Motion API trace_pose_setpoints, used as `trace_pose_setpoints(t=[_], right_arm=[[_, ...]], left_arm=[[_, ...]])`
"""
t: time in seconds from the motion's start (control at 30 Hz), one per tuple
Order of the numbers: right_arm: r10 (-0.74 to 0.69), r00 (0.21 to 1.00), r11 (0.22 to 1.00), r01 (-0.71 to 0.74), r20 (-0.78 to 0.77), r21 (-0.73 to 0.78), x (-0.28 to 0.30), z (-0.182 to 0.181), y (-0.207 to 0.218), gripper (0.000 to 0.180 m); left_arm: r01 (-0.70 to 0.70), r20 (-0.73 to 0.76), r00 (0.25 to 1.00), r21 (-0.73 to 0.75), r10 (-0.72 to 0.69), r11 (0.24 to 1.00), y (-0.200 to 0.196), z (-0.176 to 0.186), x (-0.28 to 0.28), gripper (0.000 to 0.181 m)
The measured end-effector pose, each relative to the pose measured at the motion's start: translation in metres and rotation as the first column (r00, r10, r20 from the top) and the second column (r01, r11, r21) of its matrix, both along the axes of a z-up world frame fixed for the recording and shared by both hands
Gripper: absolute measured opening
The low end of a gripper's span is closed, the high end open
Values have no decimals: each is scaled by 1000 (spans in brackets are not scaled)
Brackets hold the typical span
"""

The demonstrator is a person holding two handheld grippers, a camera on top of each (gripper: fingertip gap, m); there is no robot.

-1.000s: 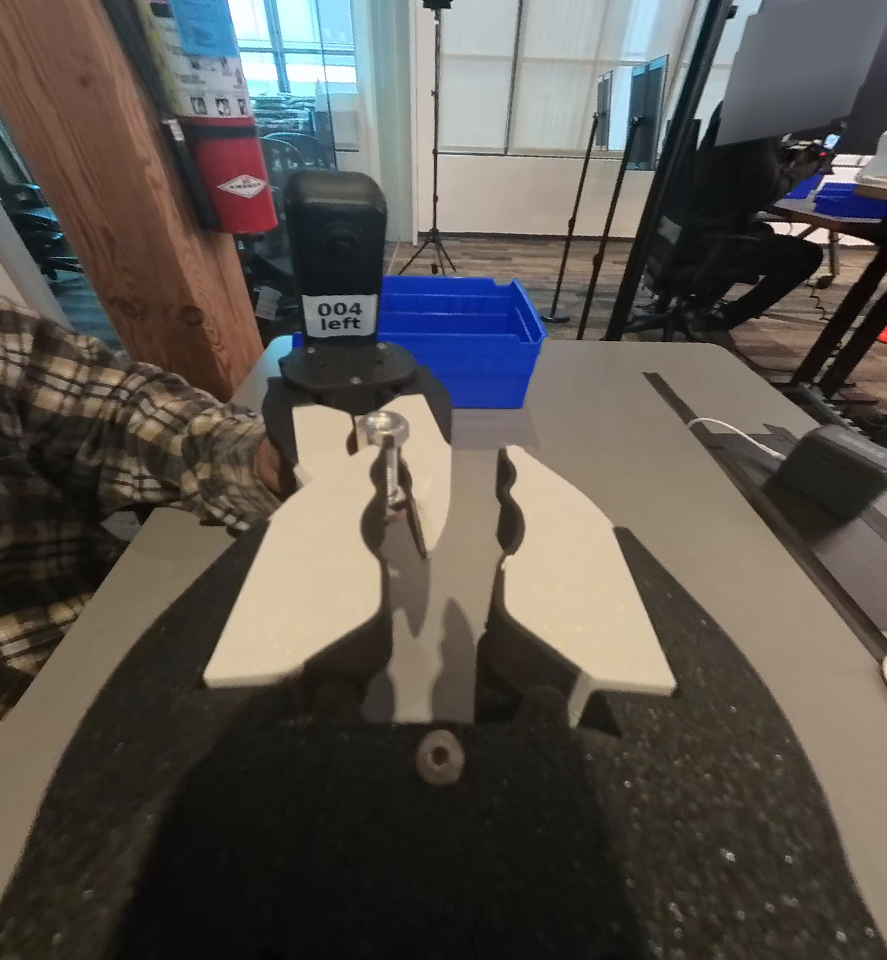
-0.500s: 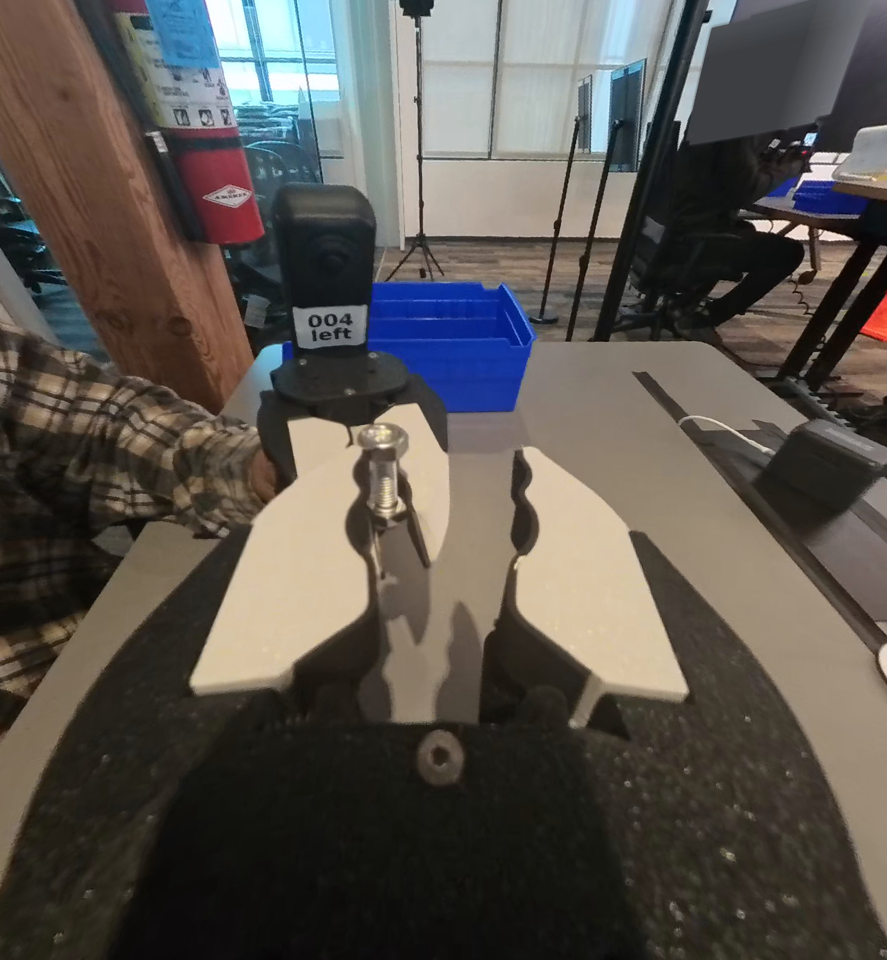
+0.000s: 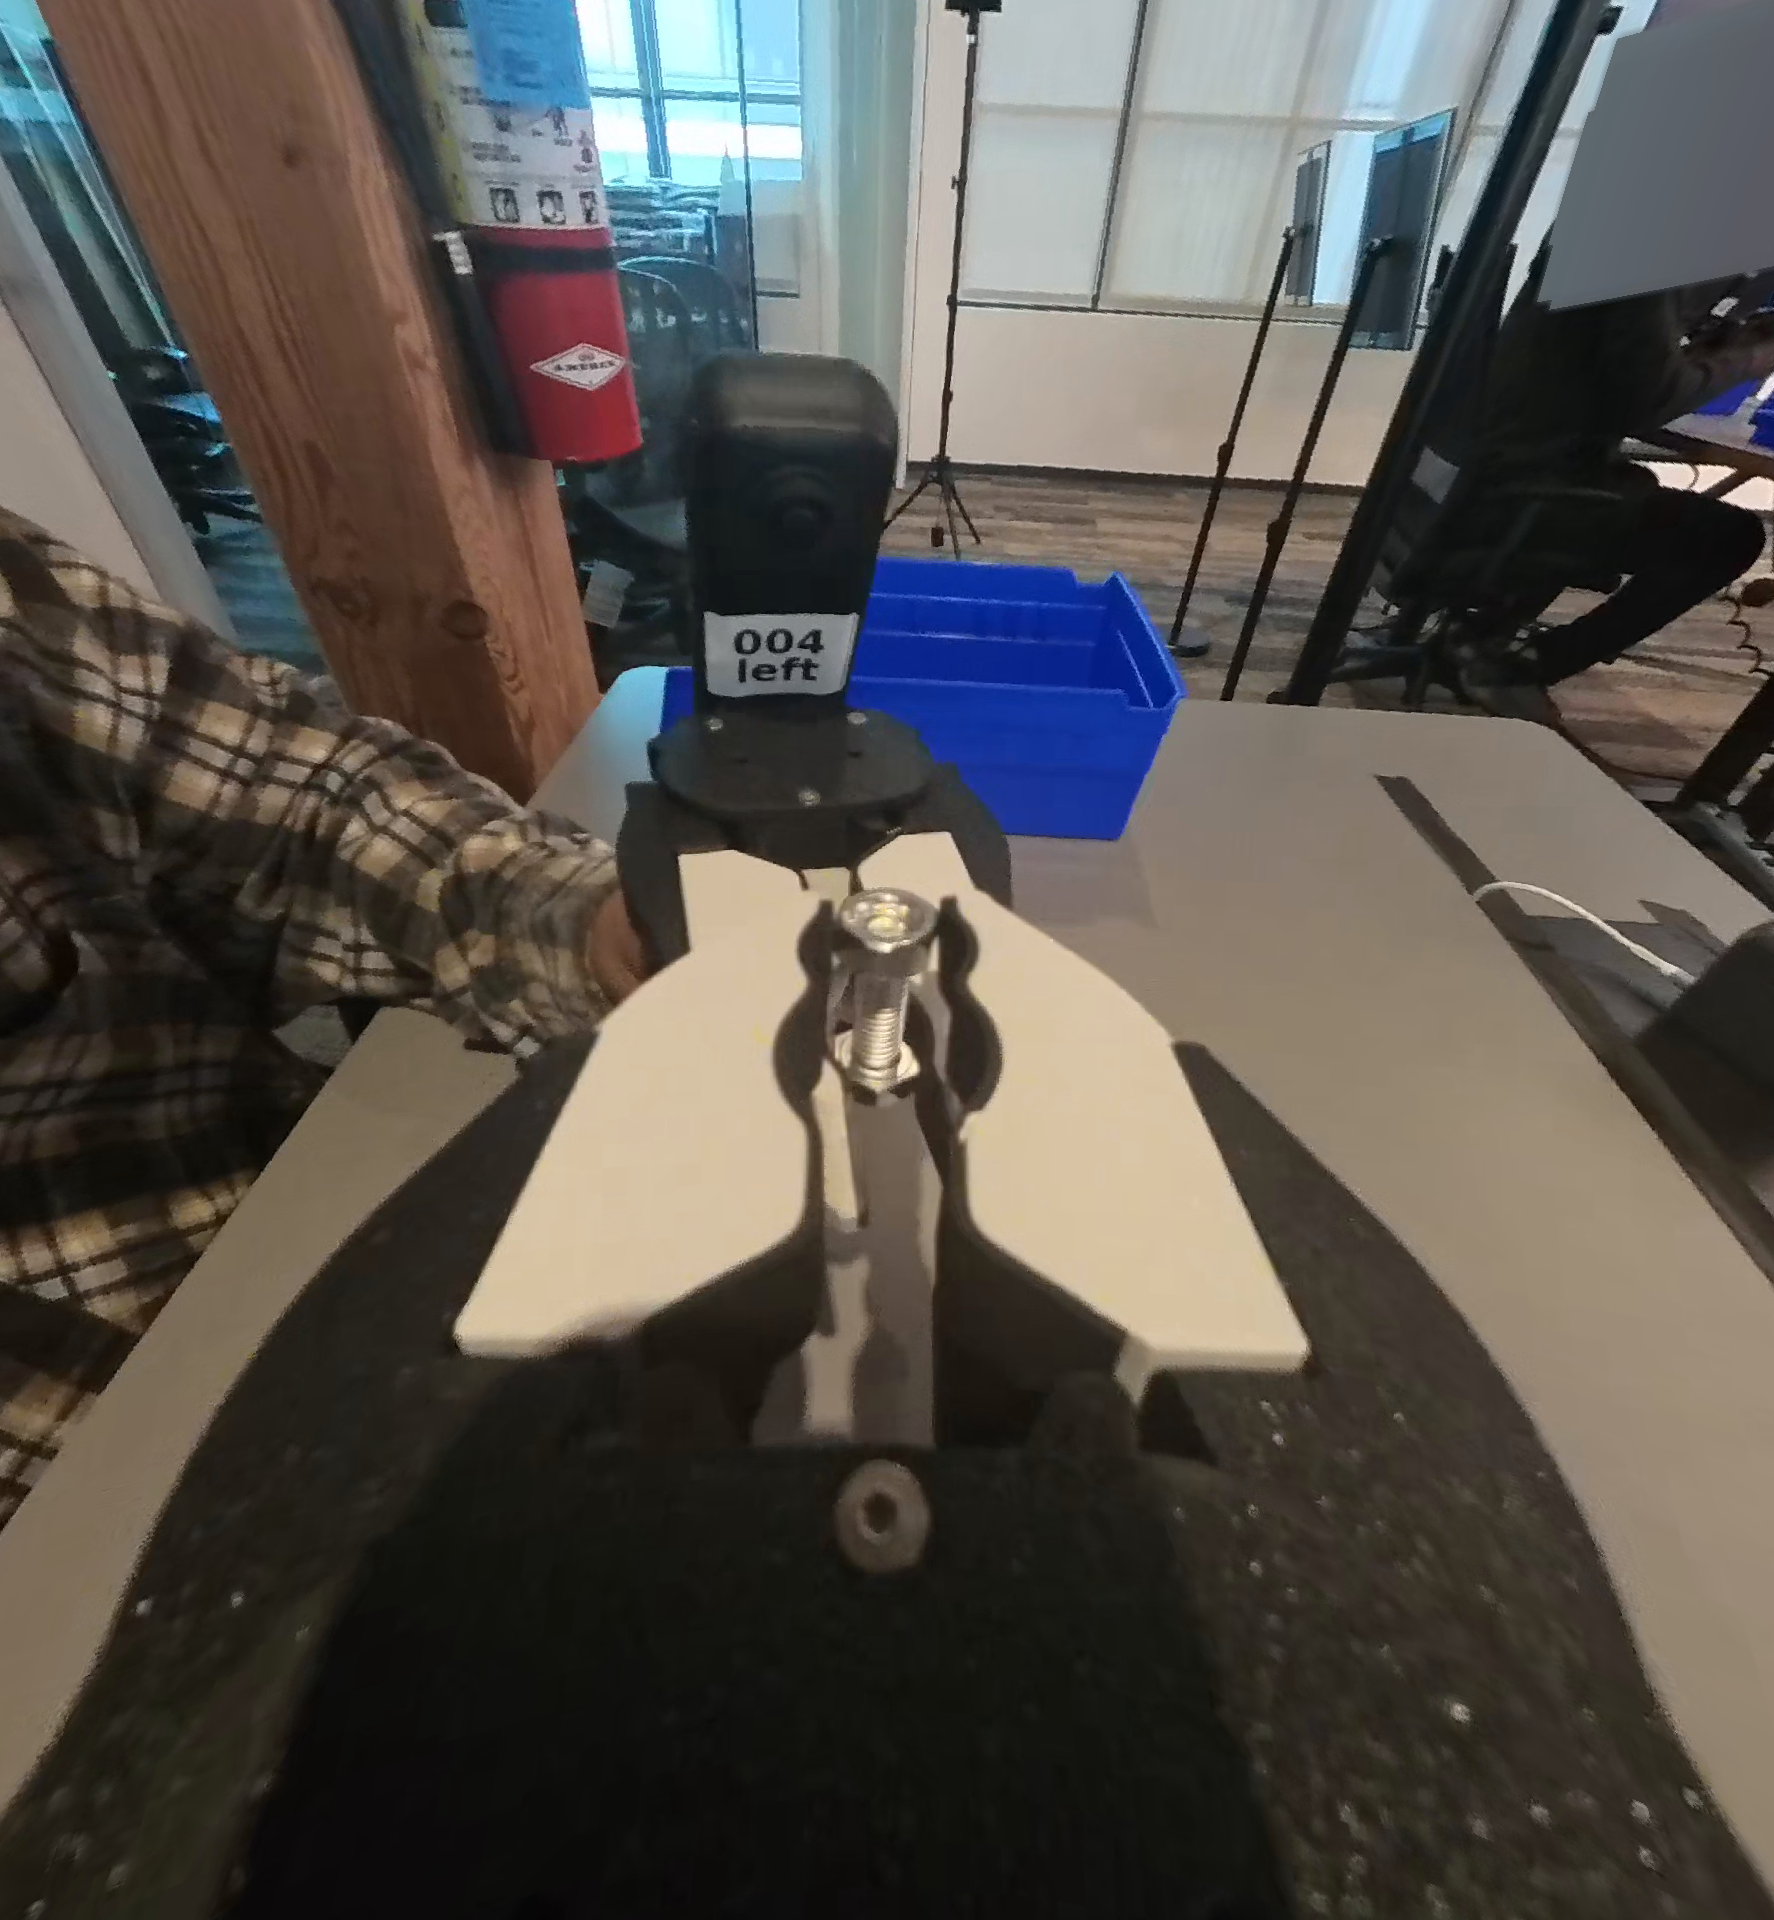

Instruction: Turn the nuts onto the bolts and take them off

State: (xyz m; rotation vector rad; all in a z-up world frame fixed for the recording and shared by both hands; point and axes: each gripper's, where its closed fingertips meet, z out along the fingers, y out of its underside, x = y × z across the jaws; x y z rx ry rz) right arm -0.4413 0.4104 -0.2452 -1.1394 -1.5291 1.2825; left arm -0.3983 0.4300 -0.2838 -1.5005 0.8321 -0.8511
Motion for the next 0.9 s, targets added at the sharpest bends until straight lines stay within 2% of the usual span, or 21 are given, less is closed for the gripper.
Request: trace_pose_setpoints(t=[0.3,0.4,0.73,0.9], right_arm=[[109,993,994,-109,-37,1,9,3,-7,18],[66,997,998,-66,-41,-2,10,4,1,30],[-3,1000,1000,3,-13,13,14,2,15,29],[10,1000,1000,-10,-11,3,15,4,12,32]], left_arm=[[65,1,998,23,-65,998,-9,3,7,15],[65,8,998,21,-65,998,-9,3,7,15],[52,23,998,29,-52,998,-8,7,3,15],[35,22,999,21,-35,999,-5,6,1,15]])
